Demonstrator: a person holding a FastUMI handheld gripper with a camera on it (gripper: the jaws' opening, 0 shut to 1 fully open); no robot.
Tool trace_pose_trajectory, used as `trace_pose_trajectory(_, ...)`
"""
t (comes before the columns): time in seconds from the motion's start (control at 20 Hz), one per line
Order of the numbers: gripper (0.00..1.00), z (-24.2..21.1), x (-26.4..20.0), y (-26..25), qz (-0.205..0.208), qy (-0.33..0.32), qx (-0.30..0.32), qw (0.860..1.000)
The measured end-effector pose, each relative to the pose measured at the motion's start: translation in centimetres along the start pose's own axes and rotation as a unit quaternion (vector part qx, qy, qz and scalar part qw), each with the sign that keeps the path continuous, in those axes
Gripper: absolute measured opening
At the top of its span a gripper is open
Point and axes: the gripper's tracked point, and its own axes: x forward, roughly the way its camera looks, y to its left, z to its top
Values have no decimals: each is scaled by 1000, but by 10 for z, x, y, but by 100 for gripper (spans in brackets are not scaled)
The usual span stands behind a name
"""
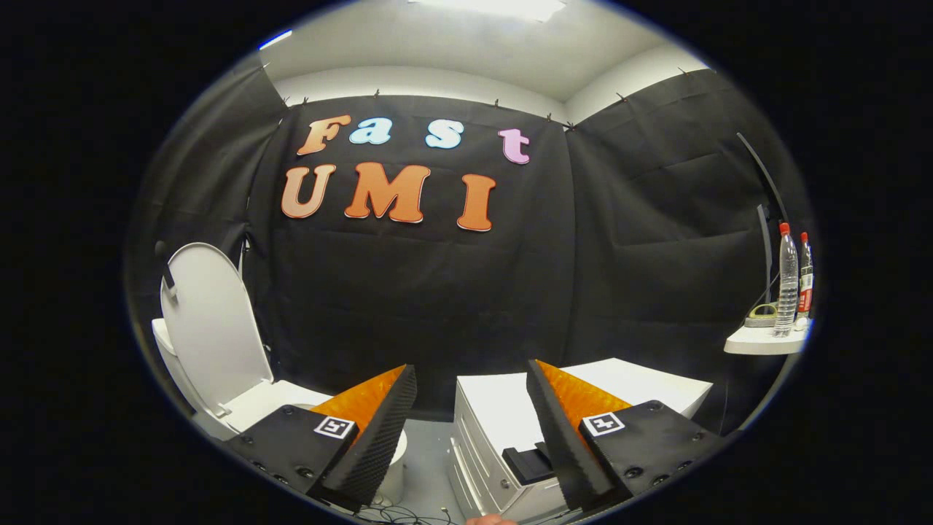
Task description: Open the toilet lid.
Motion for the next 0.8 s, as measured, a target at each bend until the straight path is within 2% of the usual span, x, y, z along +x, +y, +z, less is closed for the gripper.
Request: trace_pose_trajectory(0.8,98,0,5,-10,-2,3,-1,1000)
